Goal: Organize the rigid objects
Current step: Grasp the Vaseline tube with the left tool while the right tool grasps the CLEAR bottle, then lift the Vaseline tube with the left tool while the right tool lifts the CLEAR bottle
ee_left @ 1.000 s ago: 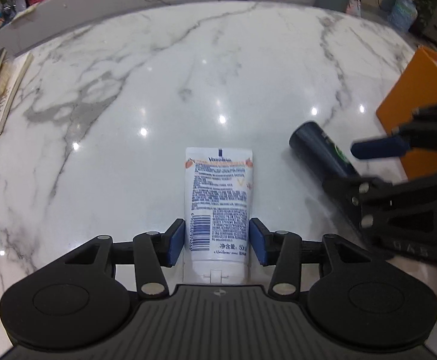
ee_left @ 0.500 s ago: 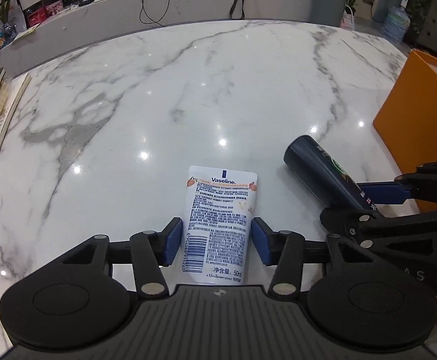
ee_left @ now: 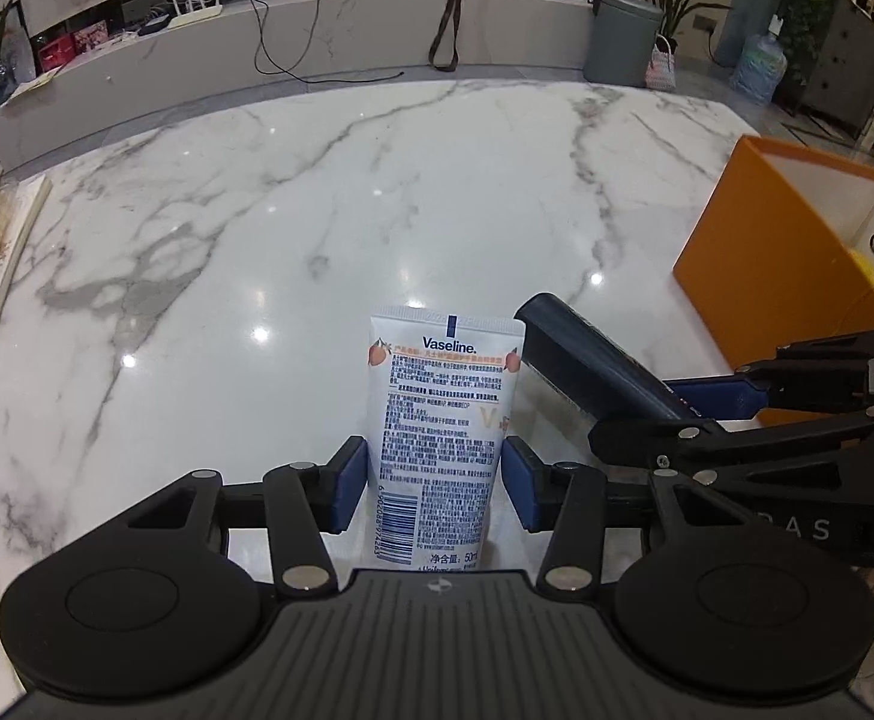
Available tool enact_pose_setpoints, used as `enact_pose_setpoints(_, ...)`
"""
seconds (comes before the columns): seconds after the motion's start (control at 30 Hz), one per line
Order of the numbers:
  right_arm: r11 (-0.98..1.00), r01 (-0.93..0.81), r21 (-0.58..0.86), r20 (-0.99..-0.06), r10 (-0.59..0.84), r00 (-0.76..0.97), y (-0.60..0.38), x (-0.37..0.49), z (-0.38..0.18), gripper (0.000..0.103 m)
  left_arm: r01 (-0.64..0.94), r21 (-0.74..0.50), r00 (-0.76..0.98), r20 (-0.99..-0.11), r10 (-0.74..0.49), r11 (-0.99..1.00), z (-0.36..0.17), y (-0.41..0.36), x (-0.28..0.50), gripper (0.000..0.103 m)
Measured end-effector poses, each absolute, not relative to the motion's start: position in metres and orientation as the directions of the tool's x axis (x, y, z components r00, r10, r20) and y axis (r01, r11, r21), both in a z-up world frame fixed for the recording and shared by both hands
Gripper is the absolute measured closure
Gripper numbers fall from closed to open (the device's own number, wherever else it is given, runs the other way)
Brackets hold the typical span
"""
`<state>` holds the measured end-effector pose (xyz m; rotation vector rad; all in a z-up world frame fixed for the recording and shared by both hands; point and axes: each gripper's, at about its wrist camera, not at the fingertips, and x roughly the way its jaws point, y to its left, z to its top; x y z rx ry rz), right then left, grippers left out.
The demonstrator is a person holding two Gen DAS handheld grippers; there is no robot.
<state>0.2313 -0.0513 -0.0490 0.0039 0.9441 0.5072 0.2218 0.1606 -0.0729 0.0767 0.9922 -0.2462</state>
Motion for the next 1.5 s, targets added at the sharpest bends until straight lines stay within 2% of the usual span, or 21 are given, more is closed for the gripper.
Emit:
enact_pose_setpoints(0.27,0.865,-0.427,0.263,-0.742,0.465,0.484,-0.064,0.217,-0.031,0.066,0.224,-0.080,0.546,-0.815,-0.193,0.971,-0.051,0.157,0.199,0.050)
enact_pose_setpoints(0.3,0.862,-0.431,0.266,-0.739,0.469,0.484,-0.065,0.215,-0.029,0.066,0.225,-0.080,0.550,-0.812,-0.194,0.971,-0.048,0.156,0.197,0.078)
enact_pose_setpoints(0.33,0.859,-0.435,0.268,-0.737,0.474,0.481,-0.066,0.213,-0.027,0.066,0.237,-0.077,0.545,-0.814,-0.198,0.969,-0.046,0.154,0.195,0.099)
enact_pose_setpoints(0.37,0.858,-0.435,0.272,-0.737,0.477,0.479,-0.068,0.211,-0.026,0.066,0.242,-0.095,0.538,-0.815,-0.215,0.966,-0.043,0.153,0.193,0.103)
enact_pose_setpoints(0.53,0.851,-0.447,0.277,-0.727,0.489,0.482,-0.074,0.200,-0.018,0.066,0.234,-0.058,0.549,-0.816,-0.181,0.970,-0.036,0.146,0.184,0.103)
enact_pose_setpoints(0.67,0.858,-0.442,0.263,-0.732,0.476,0.488,-0.076,0.195,-0.017,0.066,0.165,-0.080,0.551,-0.819,-0.160,0.983,-0.033,0.157,0.189,0.093)
enact_pose_setpoints(0.83,0.872,-0.430,0.235,-0.741,0.447,0.501,-0.074,0.199,-0.024,0.066,0.124,-0.075,0.523,-0.842,-0.130,0.989,-0.046,0.161,0.198,0.056)
enact_pose_setpoints(0.87,0.876,-0.423,0.233,-0.746,0.440,0.501,-0.073,0.201,-0.026,0.066,0.150,-0.044,0.534,-0.837,-0.119,0.988,-0.047,0.158,0.199,0.054)
enact_pose_setpoints(0.93,0.887,-0.411,0.213,-0.756,0.416,0.505,-0.071,0.205,-0.029,0.066,0.260,0.061,0.561,-0.822,-0.099,0.964,-0.048,0.146,0.199,0.042)
enact_pose_setpoints(1.0,0.887,-0.418,0.198,-0.754,0.410,0.513,-0.067,0.206,-0.032,0.066,0.361,0.140,0.568,-0.817,-0.098,0.922,-0.052,0.136,0.201,0.037)
enact_pose_setpoints(1.1,0.883,-0.429,0.189,-0.759,0.409,0.506,-0.062,0.211,-0.040,0.066,0.481,0.189,0.530,-0.841,-0.112,0.856,-0.064,0.130,0.212,0.033)
enact_pose_setpoints(1.43,0.884,-0.440,0.160,-0.762,0.394,0.514,-0.052,0.221,-0.055,0.066,0.603,0.134,0.432,-0.884,-0.180,0.787,-0.107,0.132,0.236,0.028)
enact_pose_setpoints(1.5,0.883,-0.437,0.170,-0.764,0.398,0.507,-0.051,0.224,-0.058,0.066,0.601,0.122,0.444,-0.873,-0.203,0.790,-0.108,0.135,0.236,0.032)
